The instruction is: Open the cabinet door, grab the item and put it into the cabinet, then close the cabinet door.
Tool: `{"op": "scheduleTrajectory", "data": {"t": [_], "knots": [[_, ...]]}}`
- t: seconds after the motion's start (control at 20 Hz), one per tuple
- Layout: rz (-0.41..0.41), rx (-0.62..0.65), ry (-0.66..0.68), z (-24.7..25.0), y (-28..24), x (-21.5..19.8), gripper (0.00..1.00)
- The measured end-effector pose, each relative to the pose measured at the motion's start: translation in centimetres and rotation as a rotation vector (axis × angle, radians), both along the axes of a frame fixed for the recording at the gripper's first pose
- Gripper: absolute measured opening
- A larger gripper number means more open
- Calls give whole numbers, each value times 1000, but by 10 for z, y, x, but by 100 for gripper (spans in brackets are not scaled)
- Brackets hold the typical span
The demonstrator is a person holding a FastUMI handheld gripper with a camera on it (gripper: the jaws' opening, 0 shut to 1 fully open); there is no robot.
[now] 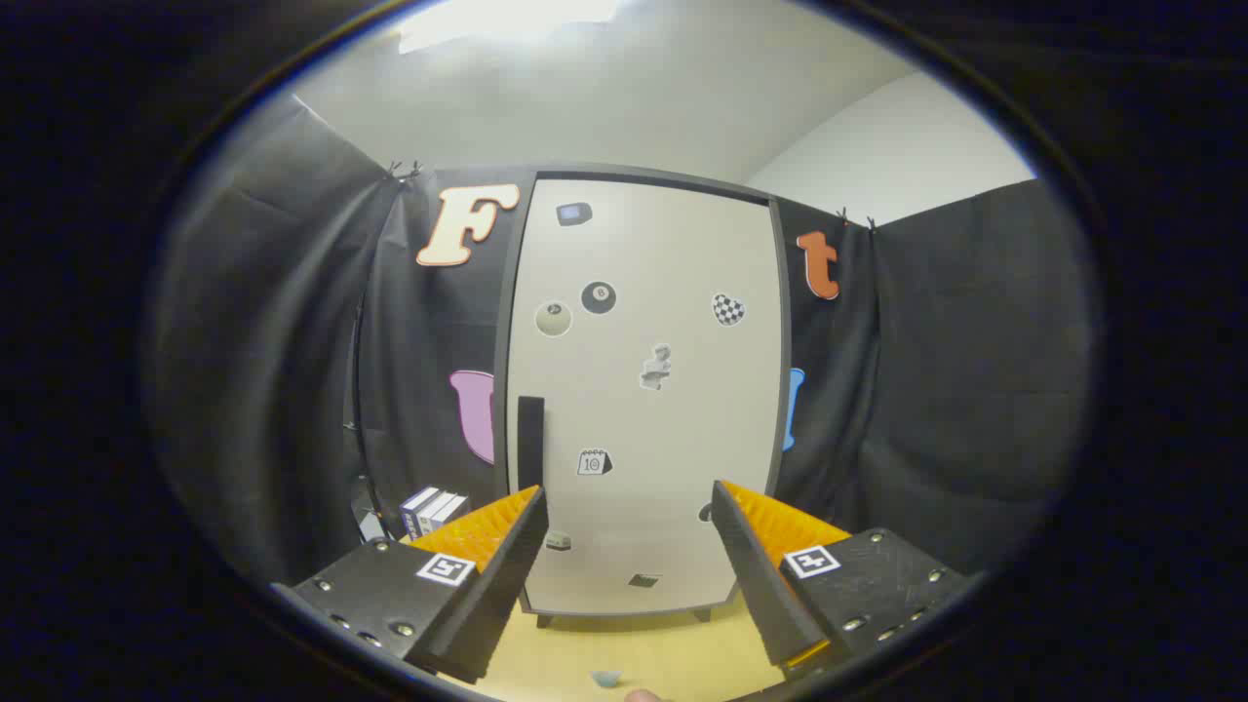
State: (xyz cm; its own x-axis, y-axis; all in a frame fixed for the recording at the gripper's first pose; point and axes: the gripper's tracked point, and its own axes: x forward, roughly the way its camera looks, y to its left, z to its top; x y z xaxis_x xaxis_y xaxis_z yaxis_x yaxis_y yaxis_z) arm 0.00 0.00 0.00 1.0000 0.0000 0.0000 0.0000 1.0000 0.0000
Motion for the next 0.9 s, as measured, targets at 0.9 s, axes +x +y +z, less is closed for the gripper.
{"op": "scheduleTrajectory", "data": {"t": [0.9], "knots": [[4, 25, 20, -7, 9, 8, 99]]}}
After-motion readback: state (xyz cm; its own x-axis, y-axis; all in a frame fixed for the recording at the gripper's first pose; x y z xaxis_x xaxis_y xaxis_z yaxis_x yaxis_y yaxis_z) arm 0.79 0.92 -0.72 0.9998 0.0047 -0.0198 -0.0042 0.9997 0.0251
